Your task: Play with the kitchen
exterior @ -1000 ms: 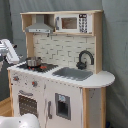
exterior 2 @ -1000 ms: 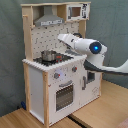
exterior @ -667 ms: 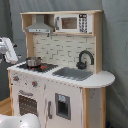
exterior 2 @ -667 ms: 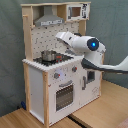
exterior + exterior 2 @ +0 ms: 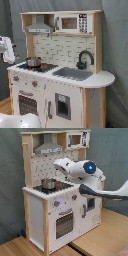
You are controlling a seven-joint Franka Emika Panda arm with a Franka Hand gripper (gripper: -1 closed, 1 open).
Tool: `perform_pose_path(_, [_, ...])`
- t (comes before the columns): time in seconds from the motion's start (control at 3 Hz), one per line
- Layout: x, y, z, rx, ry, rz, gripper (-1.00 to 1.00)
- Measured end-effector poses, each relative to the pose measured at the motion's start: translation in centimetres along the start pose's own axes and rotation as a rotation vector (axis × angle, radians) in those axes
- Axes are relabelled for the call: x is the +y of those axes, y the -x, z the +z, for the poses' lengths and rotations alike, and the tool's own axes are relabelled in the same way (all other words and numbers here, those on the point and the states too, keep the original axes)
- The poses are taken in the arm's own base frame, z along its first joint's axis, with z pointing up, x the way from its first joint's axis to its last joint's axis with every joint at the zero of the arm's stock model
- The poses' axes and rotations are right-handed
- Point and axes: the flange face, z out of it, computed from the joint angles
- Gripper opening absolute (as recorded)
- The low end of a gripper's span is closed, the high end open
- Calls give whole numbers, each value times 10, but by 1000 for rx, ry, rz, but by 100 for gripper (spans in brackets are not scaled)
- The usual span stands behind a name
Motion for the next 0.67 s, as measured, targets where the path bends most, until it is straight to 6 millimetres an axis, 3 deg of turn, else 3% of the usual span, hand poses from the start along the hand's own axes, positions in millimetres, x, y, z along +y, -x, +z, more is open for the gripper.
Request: perform_pose_path(0.67, [2,-7,16,-27,-168,132,100])
